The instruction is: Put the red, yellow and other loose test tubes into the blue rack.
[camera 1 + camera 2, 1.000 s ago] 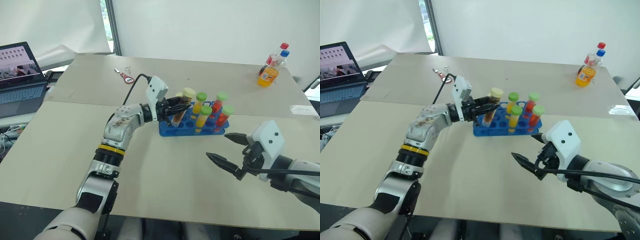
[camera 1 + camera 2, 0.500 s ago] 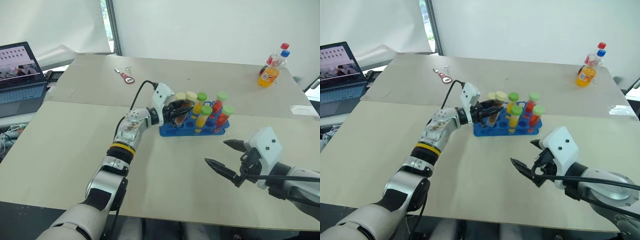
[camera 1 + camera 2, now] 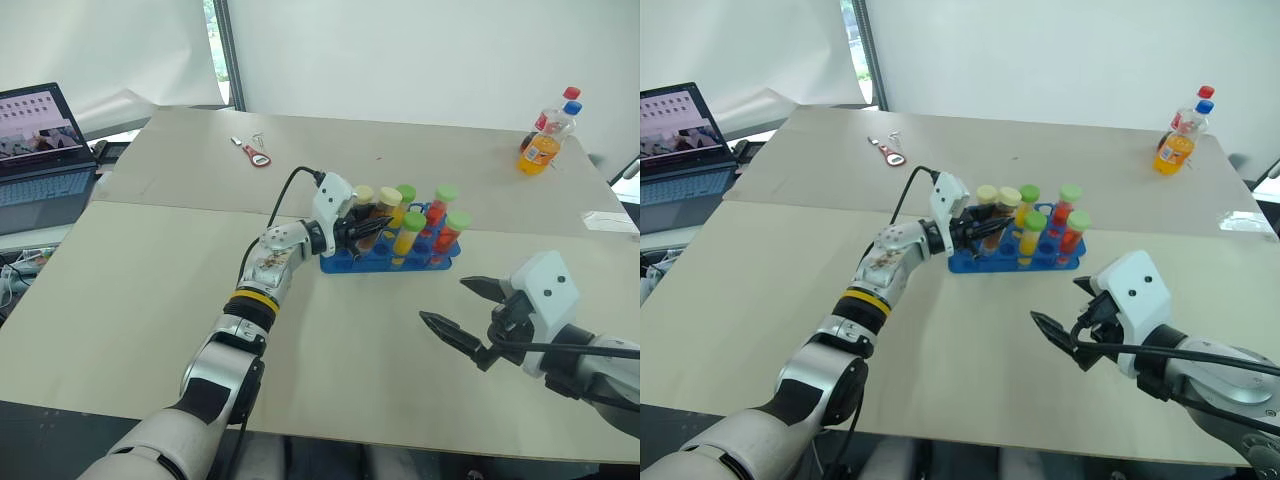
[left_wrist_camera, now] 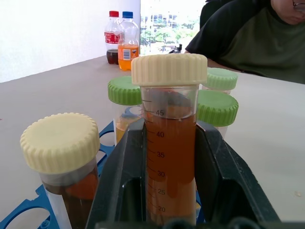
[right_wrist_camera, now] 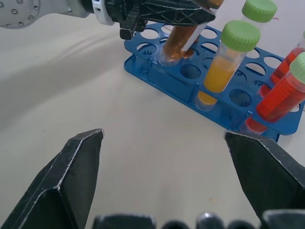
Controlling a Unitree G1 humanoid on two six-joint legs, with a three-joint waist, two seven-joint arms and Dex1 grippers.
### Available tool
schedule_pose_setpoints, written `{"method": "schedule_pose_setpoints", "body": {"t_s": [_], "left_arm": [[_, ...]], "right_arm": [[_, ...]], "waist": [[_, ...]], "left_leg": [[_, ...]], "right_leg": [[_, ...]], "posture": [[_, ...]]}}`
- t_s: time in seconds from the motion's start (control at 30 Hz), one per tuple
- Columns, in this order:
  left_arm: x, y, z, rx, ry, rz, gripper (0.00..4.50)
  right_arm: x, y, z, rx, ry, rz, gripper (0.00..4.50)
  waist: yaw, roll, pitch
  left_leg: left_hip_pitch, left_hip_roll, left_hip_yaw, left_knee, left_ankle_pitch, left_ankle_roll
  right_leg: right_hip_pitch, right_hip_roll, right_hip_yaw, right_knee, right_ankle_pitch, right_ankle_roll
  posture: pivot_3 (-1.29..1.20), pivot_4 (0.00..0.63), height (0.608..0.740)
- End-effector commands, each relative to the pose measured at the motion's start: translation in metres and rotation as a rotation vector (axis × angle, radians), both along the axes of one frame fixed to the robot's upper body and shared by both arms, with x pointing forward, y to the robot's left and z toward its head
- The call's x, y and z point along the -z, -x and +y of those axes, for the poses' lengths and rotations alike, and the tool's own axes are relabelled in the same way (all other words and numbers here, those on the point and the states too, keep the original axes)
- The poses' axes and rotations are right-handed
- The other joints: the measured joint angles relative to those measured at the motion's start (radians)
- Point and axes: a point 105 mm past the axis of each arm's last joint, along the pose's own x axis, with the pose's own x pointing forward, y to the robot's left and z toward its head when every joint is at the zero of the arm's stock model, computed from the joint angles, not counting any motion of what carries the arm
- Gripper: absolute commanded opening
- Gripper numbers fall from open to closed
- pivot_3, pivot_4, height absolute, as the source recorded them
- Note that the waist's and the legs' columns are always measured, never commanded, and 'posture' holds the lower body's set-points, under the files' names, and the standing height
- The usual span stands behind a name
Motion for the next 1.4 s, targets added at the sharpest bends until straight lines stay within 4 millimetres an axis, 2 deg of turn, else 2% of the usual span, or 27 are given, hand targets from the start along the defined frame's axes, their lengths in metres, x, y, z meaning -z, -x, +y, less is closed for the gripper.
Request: {"method": "schedule_pose_setpoints", "body": {"t_s": [0.03, 0.4, 0.47, 0.5, 0.67, 0.73, 0.87, 1.0, 1.1, 1.2, 1.3, 1.4], "left_arm": [[-0.003, 0.001, 0.002, -0.027, 0.047, -0.031, 0.86], [0.012, 0.005, 0.013, -0.074, 0.071, -0.043, 0.86], [0.013, 0.009, 0.013, -0.052, 0.055, -0.066, 1.87], [0.014, 0.009, 0.014, -0.048, 0.054, -0.061, 2.12], [0.019, 0.014, 0.023, -0.027, -0.011, -0.094, 4.38], [0.020, 0.017, 0.032, -0.023, -0.046, -0.101, 4.45], [0.016, 0.027, 0.066, -0.018, -0.142, -0.118, 4.45], [0.007, 0.039, 0.109, -0.041, -0.255, -0.121, 4.45], [0.002, 0.039, 0.147, -0.136, -0.366, -0.108, 4.45], [-0.003, 0.047, 0.173, -0.206, -0.470, -0.147, 4.45], [-0.003, 0.059, 0.194, -0.239, -0.526, -0.102, 4.45], [-0.005, 0.071, 0.204, -0.262, -0.536, -0.063, 4.45]], "right_arm": [[-0.009, -0.002, -0.001, 0.020, 0.006, -0.050, 4.50], [-0.015, -0.010, -0.001, 0.053, -0.018, -0.097, 4.50], [-0.017, -0.013, -0.002, 0.065, -0.036, -0.110, 4.50], [-0.018, -0.013, -0.002, 0.065, -0.041, -0.114, 4.50], [-0.018, -0.017, -0.007, 0.071, -0.036, -0.121, 4.50], [-0.019, -0.018, -0.007, 0.053, -0.028, -0.126, 4.50], [-0.022, -0.023, -0.017, 0.025, 0.011, -0.144, 4.50], [-0.030, -0.033, -0.037, -0.014, 0.055, -0.162, 4.50], [-0.036, -0.040, -0.048, -0.066, 0.111, -0.167, 4.50], [-0.037, -0.046, -0.057, -0.121, 0.164, -0.159, 4.50], [-0.034, -0.047, -0.067, -0.170, 0.230, -0.151, 4.50], [-0.037, -0.050, -0.077, -0.184, 0.235, -0.168, 4.50]], "waist": [[0.000, 0.000, 0.000], [-0.002, 0.000, 0.000], [-0.002, 0.000, 0.000], [-0.003, 0.000, 0.000], [-0.003, 0.000, 0.000], [-0.002, 0.000, 0.000], [-0.009, 0.001, 0.000], [-0.016, 0.001, 0.000], [-0.016, 0.001, 0.000], [-0.022, 0.001, 0.000], [-0.019, 0.001, 0.000], [-0.018, 0.001, 0.000]], "left_leg": [[0.000, 0.000, 0.000, 0.000, 0.000, 0.000], [0.001, 0.000, 0.000, 0.000, 0.000, 0.000], [0.001, 0.000, 0.000, 0.000, 0.000, 0.000], [0.001, 0.000, 0.000, 0.000, 0.000, 0.000], [0.001, 0.000, 0.000, -0.001, 0.000, 0.000], [0.001, 0.000, 0.000, -0.001, 0.000, 0.000], [0.001, 0.001, -0.001, -0.001, 0.000, 0.000], [0.003, 0.001, -0.001, -0.004, 0.000, 0.000], [0.004, 0.001, -0.001, -0.004, 0.000, 0.000], [0.005, 0.001, -0.001, -0.005, 0.000, 0.000], [0.005, 0.002, -0.001, -0.006, 0.000, 0.000], [0.004, 0.002, -0.001, -0.006, 0.000, 0.000]], "right_leg": [[0.000, 0.000, 0.000, 0.000, 0.000, 0.000], [0.001, 0.000, 0.000, 0.000, 0.000, 0.000], [0.001, 0.000, 0.000, 0.000, 0.000, 0.000], [0.001, 0.000, 0.000, 0.000, 0.000, 0.000], [0.000, 0.000, 0.000, 0.000, 0.000, 0.000], [0.000, 0.000, 0.000, 0.000, 0.000, 0.000], [0.000, 0.000, 0.000, 0.000, 0.000, 0.000], [0.000, 0.000, 0.001, 0.000, 0.000, 0.000], [0.000, 0.000, 0.001, 0.000, 0.000, 0.000], [0.001, 0.000, 0.001, 0.000, 0.000, 0.000], [0.001, 0.000, 0.001, -0.001, 0.000, 0.000], [0.000, 0.000, 0.001, -0.001, 0.000, 0.000]], "posture": [[0.00, 0.150, 0.723], [0.00, 0.150, 0.723], [0.00, 0.150, 0.723], [0.00, 0.150, 0.723], [0.00, 0.150, 0.723], [0.00, 0.150, 0.723], [0.00, 0.150, 0.723], [0.00, 0.150, 0.723], [0.00, 0.150, 0.723], [0.00, 0.150, 0.723], [0.00, 0.150, 0.723], [0.00, 0.150, 0.723]]}}
